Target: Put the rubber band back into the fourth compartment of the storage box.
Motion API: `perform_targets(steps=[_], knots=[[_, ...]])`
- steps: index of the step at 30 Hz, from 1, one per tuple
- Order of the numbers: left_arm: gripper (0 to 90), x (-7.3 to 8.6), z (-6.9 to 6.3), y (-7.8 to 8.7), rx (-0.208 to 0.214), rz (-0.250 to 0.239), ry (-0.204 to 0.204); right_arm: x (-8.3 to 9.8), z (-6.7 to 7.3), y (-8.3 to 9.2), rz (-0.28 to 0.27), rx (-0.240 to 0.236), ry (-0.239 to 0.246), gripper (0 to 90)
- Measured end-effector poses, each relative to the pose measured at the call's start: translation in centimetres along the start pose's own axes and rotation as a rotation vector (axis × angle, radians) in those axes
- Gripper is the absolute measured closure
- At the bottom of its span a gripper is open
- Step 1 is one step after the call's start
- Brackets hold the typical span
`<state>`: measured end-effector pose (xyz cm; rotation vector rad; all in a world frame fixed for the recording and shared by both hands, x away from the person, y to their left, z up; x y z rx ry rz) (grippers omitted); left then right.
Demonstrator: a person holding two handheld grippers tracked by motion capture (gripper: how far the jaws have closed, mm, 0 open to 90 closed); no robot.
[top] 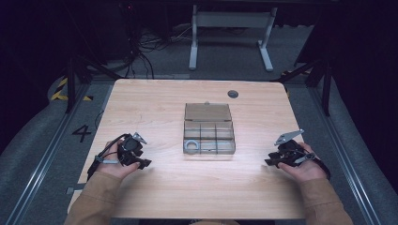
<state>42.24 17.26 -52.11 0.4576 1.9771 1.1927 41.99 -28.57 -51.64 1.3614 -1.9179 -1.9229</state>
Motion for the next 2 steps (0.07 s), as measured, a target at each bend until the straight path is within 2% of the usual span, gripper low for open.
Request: perform_targets(steps=[2], knots=[[45.5,-0.02,-0.01,0.01,0.001,-0.001,0.0,-0.02,-0.04,0.0,-0.002,0.002,0.0,64.9]])
Point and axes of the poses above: each handheld gripper's, and its own axes: y roughly backward along the jaws, x roughly out of its underside, z roughly to its left, the point moved 10 cm from there along -y, roughly forward along the jaws, and after that the axes turned 14 degrees about x, right-handed, at the moved point
